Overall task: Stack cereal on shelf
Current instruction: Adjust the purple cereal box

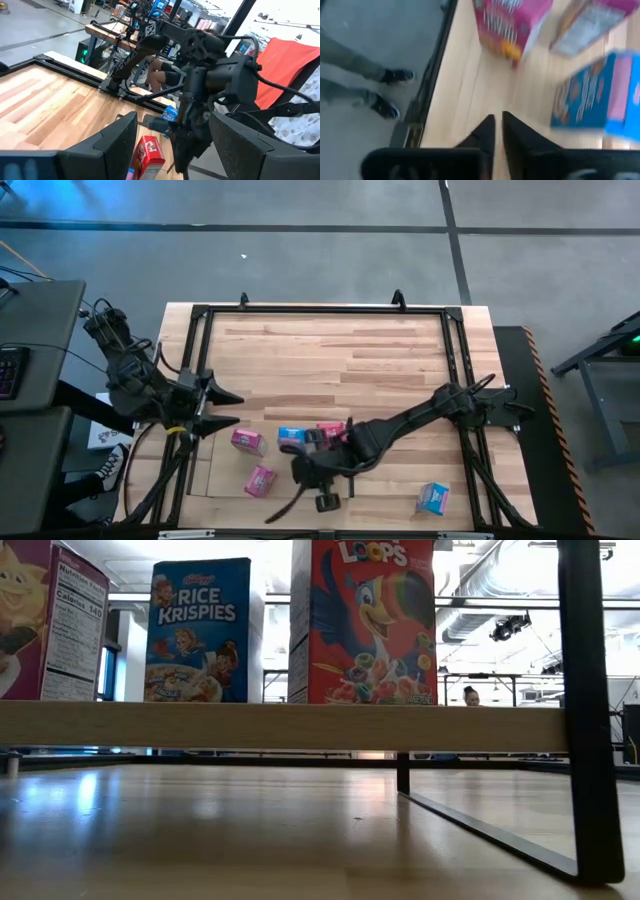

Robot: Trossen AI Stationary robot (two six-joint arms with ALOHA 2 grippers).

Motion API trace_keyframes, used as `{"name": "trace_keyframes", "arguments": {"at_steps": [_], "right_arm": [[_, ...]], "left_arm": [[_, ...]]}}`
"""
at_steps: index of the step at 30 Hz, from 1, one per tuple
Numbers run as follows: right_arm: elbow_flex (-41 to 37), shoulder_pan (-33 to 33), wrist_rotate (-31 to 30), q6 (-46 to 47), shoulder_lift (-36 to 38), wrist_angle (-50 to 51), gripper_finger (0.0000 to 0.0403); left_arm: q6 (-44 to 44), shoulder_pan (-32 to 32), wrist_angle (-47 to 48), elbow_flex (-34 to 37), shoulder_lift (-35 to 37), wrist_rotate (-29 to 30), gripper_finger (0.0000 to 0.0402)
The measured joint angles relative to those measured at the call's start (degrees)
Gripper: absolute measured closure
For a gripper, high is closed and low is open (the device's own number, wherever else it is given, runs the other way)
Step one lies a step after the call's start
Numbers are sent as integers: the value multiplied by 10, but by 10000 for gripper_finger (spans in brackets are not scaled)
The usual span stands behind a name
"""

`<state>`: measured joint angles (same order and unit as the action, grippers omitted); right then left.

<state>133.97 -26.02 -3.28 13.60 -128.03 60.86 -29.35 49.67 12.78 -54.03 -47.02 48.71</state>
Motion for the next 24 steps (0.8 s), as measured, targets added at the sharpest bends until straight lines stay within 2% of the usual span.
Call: {"name": "trace_keyframes", "arguments": {"at_steps": [2,5,8,11,15,19,24], "right_arm": [[0,-9,-4,11,0,34,394],[0,-24,-11,25,2,96,380],[-1,-40,-30,53,15,158,385],[-1,-57,-81,94,48,192,400],[-30,-88,-183,190,111,243,398],[-143,-129,-271,332,205,252,401],[-353,-178,-301,533,341,194,402]], "left_arm": [[-9,0,-1,1,-3,0,161],[-19,0,-3,1,-10,1,161],[-19,0,-1,2,-20,1,161],[-19,0,-4,2,-29,1,161],[-20,-1,-7,2,-41,1,161],[-31,-8,-18,-1,-57,0,161],[-41,-22,23,-63,-95,-35,161]]}}
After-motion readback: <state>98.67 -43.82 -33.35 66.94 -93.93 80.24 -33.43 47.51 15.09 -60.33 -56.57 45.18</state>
